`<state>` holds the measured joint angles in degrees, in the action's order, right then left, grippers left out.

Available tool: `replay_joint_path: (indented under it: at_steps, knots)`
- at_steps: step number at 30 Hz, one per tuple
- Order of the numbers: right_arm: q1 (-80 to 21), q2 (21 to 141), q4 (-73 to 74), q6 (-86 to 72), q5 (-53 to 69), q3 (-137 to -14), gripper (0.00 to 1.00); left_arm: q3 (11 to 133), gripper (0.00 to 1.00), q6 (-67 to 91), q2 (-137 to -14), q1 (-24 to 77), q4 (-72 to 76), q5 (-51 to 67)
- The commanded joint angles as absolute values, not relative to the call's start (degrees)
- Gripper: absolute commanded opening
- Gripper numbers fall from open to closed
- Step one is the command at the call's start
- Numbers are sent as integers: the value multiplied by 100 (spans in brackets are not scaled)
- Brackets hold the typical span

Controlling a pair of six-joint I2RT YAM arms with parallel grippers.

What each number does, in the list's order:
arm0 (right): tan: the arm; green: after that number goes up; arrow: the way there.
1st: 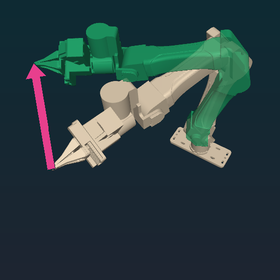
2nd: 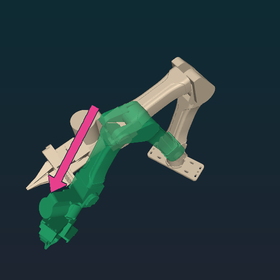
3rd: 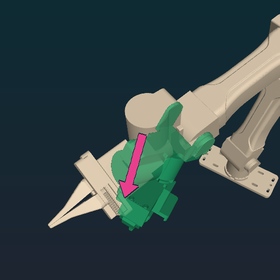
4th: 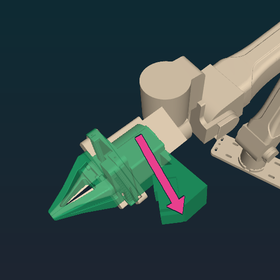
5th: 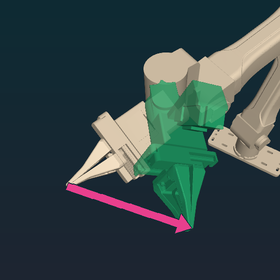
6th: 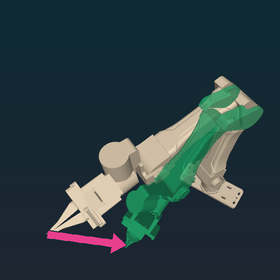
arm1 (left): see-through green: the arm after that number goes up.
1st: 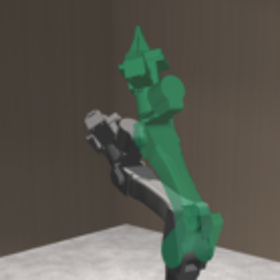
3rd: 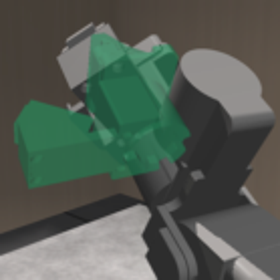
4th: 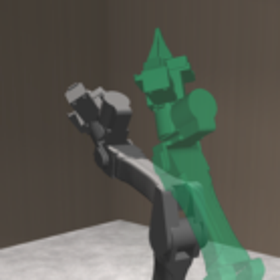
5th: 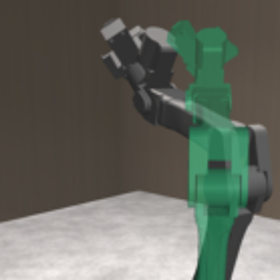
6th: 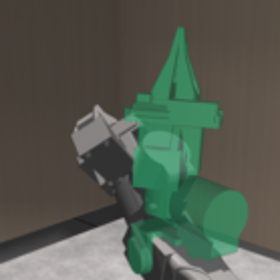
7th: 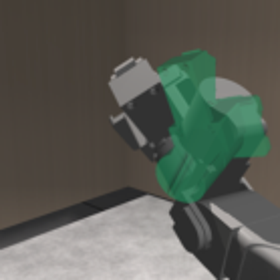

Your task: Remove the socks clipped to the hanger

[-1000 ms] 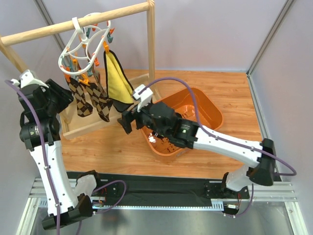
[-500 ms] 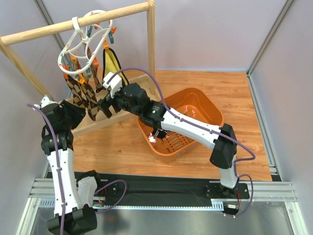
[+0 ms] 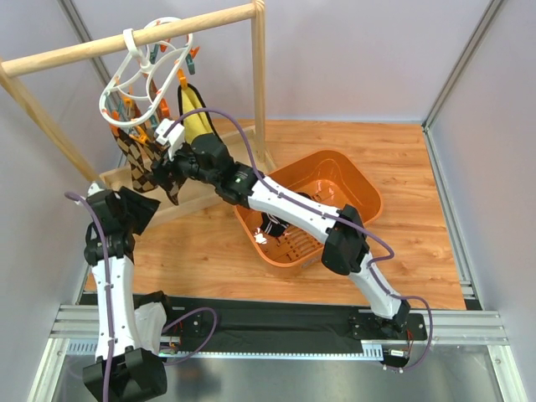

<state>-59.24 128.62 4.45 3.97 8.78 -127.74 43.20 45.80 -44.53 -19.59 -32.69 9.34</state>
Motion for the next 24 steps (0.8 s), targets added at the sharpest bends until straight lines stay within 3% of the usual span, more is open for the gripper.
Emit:
replay_joint_path:
  at_steps: [1, 2, 6, 8, 18, 24]
  knots:
    - [-5941, 13122, 298, 378, 915, -13403, 69, 4114, 60, 4597, -4342, -1969, -2725, 1502]
    - [-5933, 13105, 290, 404, 836, -13325, 57, 4113, 60, 4475, -4333, -1960, -2699, 1581]
    - [-5906, 12483, -113, 492, 642, -12491, 27, 4035, 60, 4421, -4307, -1960, -2242, 2064]
    - [-5880, 12288, -158, 536, 633, -12191, 1, 3964, 60, 4569, -4333, -1951, -1794, 2495]
    - [-5792, 10804, -123, 580, 1019, -10962, 0, 3665, 62, 5062, -4377, -1846, 51, 3611]
    - [-5590, 10109, -53, 483, 1379, -10372, 0, 3288, 65, 5598, -4351, -1443, 2573, 4736]
